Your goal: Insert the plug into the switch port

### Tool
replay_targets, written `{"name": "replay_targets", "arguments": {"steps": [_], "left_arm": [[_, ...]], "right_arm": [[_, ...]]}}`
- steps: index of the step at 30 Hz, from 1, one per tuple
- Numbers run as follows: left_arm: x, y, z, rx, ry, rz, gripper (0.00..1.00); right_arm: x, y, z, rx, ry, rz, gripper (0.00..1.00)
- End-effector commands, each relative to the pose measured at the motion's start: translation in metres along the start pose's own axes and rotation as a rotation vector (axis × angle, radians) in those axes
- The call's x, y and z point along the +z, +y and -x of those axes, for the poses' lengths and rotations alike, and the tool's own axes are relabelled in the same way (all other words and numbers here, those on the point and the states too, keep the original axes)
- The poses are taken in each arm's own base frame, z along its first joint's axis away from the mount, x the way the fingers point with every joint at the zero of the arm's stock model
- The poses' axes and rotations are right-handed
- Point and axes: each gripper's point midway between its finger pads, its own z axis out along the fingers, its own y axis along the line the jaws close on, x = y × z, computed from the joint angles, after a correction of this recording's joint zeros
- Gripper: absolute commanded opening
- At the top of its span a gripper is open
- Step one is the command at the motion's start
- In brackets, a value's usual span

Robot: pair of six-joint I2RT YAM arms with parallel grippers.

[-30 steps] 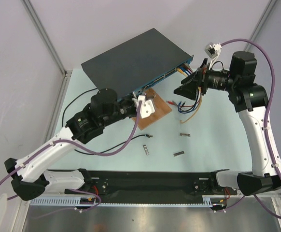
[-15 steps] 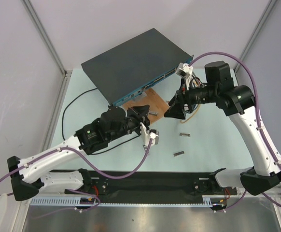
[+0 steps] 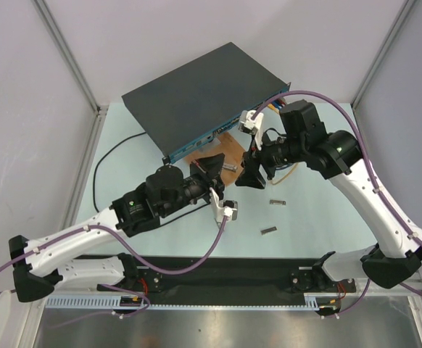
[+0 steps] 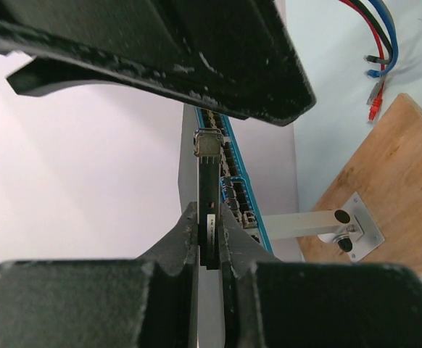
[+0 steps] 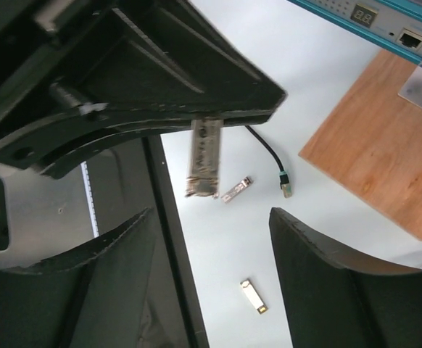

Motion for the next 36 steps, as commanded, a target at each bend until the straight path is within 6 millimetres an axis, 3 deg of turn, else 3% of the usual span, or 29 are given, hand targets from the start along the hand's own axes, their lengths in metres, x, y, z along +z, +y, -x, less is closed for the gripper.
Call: {"name": "replay_targets", "arguments": {"steps": [1,6,13,22,27,31,32,36], "left_arm": [[-0.008,0.013,0.004,0.037,-0.010,0.050,0.00],[-0.007,0.009,0.007,0.043,-0.018,0.034,0.00],[-0.005,0.003,0.009,0.025,-0.027,0.012,0.00],[-0.004,-0.001,0.011,0.016,-0.032,-0.009,0.00],[-0.002,-0.004,0.013,0.007,-0.041,-0.020,0.00],[-0.001,-0.007,0.016,0.008,-0.048,-0.032,0.00],[-0.001,-0.008,0.017,0.007,-0.050,-0.034,0.00],[0.001,-0.006,0.017,0.004,-0.049,-0.030,0.00]], "right_arm": [[-0.001,-0.009,0.016,-0.042,-0.037,-0.047,0.66],[-0.001,-0.012,0.023,-0.051,-0.051,-0.056,0.65],[0.002,0.000,0.027,-0.072,-0.058,-0.008,0.61],[0.005,0.000,0.026,-0.086,-0.054,-0.004,0.35],[0.005,0.001,0.025,-0.090,-0.053,-0.001,0.31],[0.005,0.001,0.026,-0.091,-0.053,0.000,0.40],[0.005,0.001,0.026,-0.092,-0.054,0.001,0.38],[0.006,0.001,0.026,-0.091,-0.053,0.000,0.12]]}}
